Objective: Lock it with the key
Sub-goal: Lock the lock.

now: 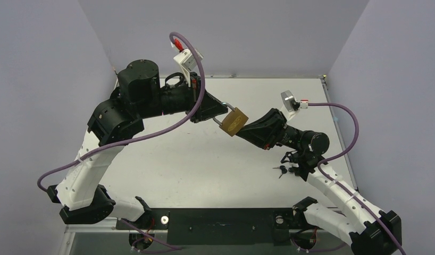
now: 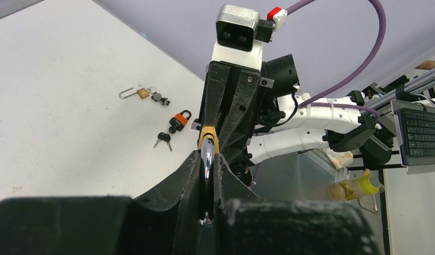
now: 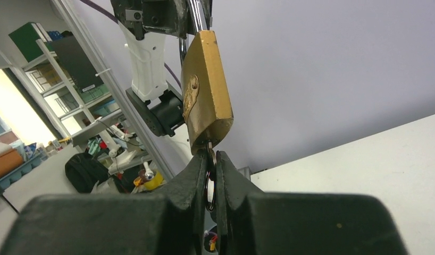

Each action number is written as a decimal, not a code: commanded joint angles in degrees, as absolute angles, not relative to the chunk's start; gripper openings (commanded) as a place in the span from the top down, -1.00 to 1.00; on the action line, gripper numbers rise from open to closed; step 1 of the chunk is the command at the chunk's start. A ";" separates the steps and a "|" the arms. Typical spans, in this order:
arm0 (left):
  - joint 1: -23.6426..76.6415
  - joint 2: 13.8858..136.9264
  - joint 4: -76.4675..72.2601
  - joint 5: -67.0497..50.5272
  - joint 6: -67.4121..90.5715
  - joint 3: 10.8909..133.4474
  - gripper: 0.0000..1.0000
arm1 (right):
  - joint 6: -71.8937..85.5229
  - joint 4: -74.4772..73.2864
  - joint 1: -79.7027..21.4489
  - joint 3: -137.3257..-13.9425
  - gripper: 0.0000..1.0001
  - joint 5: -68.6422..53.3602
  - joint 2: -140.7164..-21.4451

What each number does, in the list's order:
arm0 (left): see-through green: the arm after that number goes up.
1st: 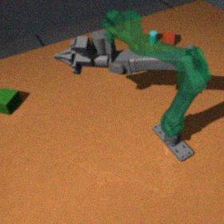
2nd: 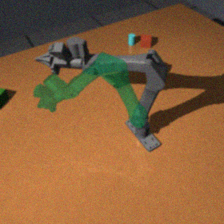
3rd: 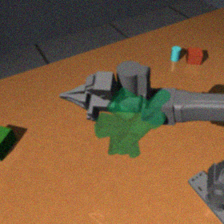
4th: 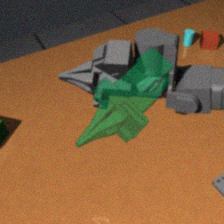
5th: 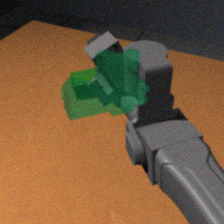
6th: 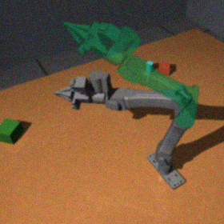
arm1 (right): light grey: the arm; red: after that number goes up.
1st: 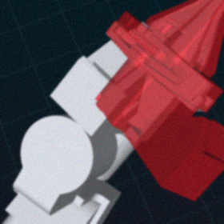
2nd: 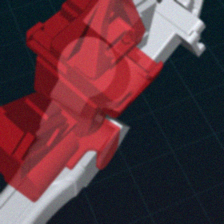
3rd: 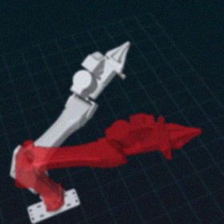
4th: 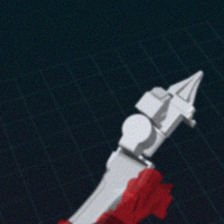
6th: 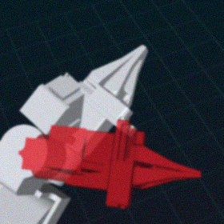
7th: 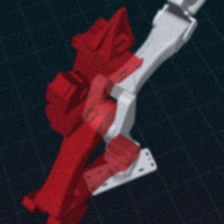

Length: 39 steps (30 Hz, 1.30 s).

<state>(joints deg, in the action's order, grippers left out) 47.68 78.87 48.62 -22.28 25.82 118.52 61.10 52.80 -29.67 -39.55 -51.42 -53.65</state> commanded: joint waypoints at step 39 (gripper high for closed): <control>23.38 71.03 14.97 -23.13 36.68 84.44 1.00 | 37.13 7.89 -24.86 -45.68 1.00 -29.65 -61.05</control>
